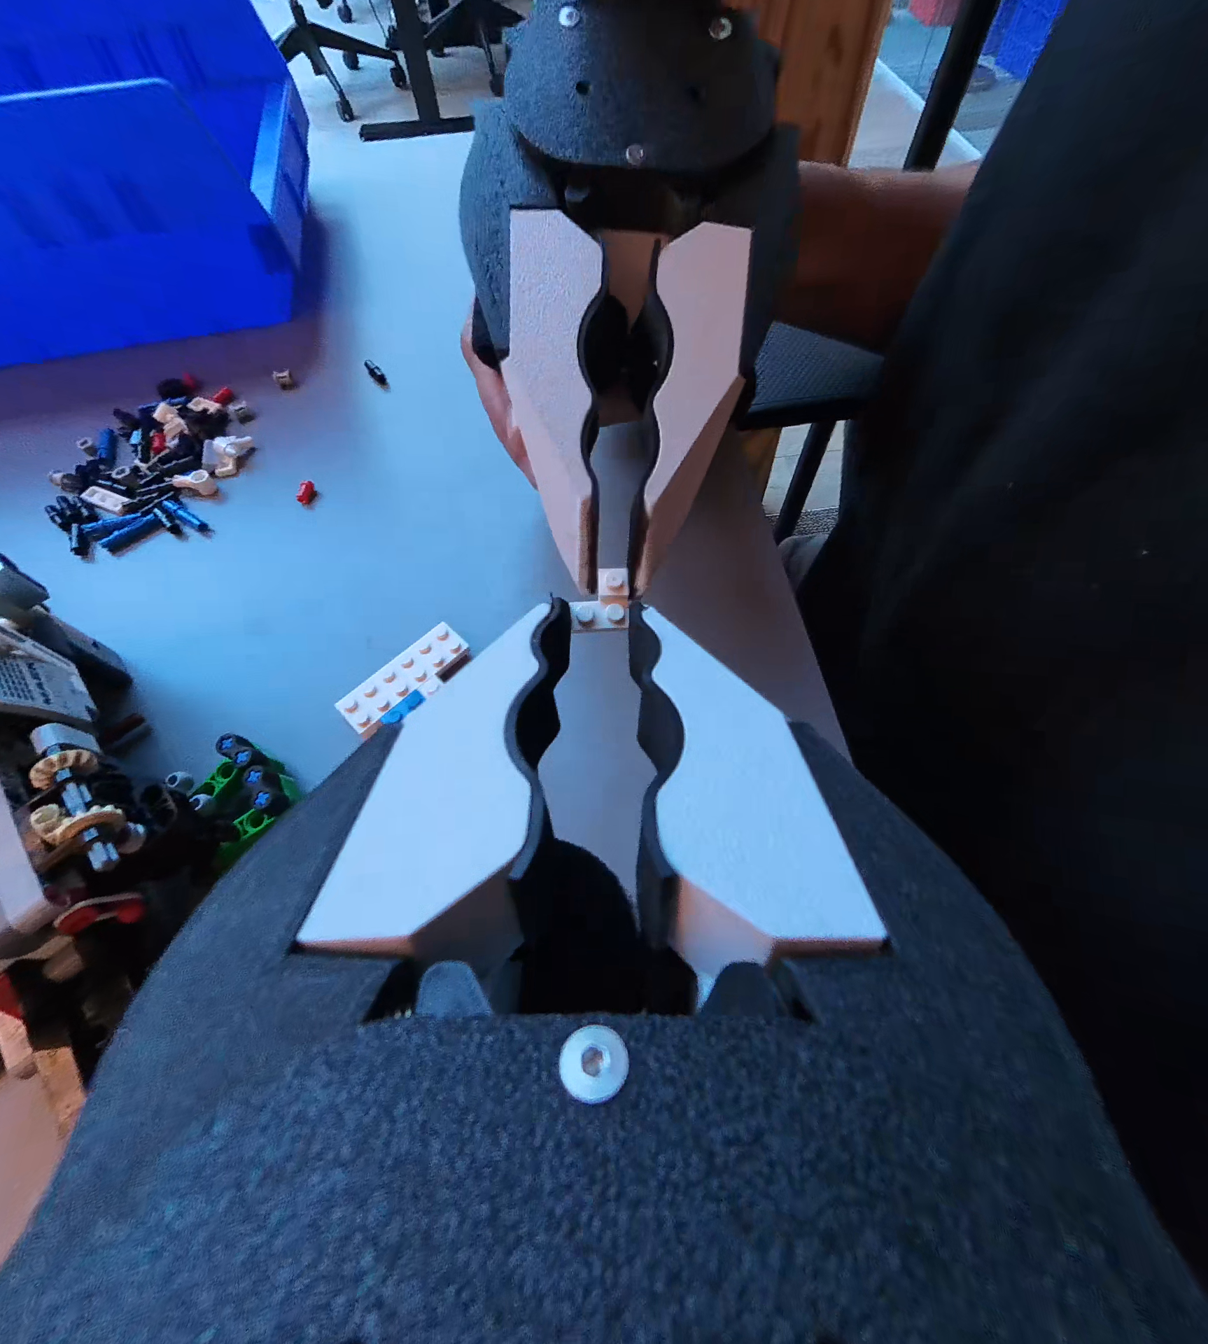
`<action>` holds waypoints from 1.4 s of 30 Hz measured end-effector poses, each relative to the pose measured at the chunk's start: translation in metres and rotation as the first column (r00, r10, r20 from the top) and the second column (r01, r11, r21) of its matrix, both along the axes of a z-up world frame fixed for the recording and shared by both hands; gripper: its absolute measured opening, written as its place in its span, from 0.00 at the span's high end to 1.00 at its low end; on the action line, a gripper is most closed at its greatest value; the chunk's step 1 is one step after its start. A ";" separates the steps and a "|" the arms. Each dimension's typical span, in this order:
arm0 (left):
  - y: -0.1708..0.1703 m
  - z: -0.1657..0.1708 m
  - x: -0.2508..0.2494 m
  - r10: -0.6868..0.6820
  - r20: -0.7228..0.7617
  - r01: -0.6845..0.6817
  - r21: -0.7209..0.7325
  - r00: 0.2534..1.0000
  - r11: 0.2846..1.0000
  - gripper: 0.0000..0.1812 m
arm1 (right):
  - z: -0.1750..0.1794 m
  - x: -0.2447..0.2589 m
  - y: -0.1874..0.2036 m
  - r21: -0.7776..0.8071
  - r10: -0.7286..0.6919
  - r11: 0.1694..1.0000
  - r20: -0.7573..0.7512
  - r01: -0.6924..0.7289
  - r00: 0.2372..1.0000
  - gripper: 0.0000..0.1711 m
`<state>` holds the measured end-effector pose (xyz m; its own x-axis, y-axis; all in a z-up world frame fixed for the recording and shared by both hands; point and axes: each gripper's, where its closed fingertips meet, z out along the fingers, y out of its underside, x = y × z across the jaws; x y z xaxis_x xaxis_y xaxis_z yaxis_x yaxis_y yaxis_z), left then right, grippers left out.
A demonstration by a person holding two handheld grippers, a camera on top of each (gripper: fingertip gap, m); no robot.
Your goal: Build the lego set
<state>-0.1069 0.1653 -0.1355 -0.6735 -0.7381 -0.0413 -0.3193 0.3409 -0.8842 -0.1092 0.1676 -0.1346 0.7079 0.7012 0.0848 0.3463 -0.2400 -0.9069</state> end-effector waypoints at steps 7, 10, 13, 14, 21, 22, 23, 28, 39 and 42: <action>0.003 0.000 0.002 0.006 -0.017 -0.006 0.022 1.000 1.000 0.92 | -0.003 0.004 0.000 -0.020 -0.020 1.000 -0.017 0.019 1.000 0.96; 0.025 -0.006 0.008 0.074 -0.061 -0.062 0.171 0.995 0.983 0.89 | -0.009 0.015 -0.004 -0.094 -0.044 0.995 -0.065 0.038 0.997 0.96; 0.041 -0.006 0.015 0.055 -0.095 -0.014 0.386 0.994 0.923 0.87 | -0.009 0.027 -0.011 -0.109 -0.070 0.992 -0.093 0.060 0.993 0.96; 0.046 -0.006 0.017 0.031 -0.121 0.029 0.458 0.992 0.888 0.85 | -0.008 0.030 -0.014 -0.109 -0.076 0.992 -0.101 0.065 0.992 0.96; 0.058 -0.017 0.037 -0.131 -0.437 0.422 0.678 0.890 0.602 0.77 | 0.001 0.042 -0.032 -0.071 -0.127 0.990 -0.137 0.118 0.982 0.96; 0.059 -0.020 0.042 -0.145 -0.460 0.451 0.675 0.876 0.584 0.76 | 0.001 0.044 -0.034 -0.063 -0.133 0.990 -0.131 0.126 0.982 0.96; 0.059 -0.024 0.046 -0.156 -0.483 0.478 0.666 0.861 0.573 0.76 | 0.001 0.046 -0.036 -0.059 -0.139 0.990 -0.126 0.132 0.982 0.96; 0.052 -0.041 0.046 -0.180 -0.598 0.587 0.602 0.781 0.541 0.76 | 0.009 0.055 -0.043 -0.055 -0.145 0.989 -0.209 0.137 0.967 0.96; 0.064 -0.051 0.049 -0.138 -0.678 0.638 0.577 0.722 0.510 0.76 | 0.006 0.061 -0.046 -0.093 -0.163 0.985 -0.218 0.146 0.962 0.96; 0.058 -0.049 0.045 -0.174 -0.697 0.666 0.535 0.696 0.520 0.76 | 0.005 0.058 -0.045 -0.100 -0.157 0.985 -0.216 0.138 0.964 0.96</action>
<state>-0.0616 0.2238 -0.1849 -0.9712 -0.2320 0.0542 -0.2332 0.9723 -0.0176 -0.0509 0.1226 -0.1300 0.7984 0.5855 -0.1406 0.0938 -0.3515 -0.9315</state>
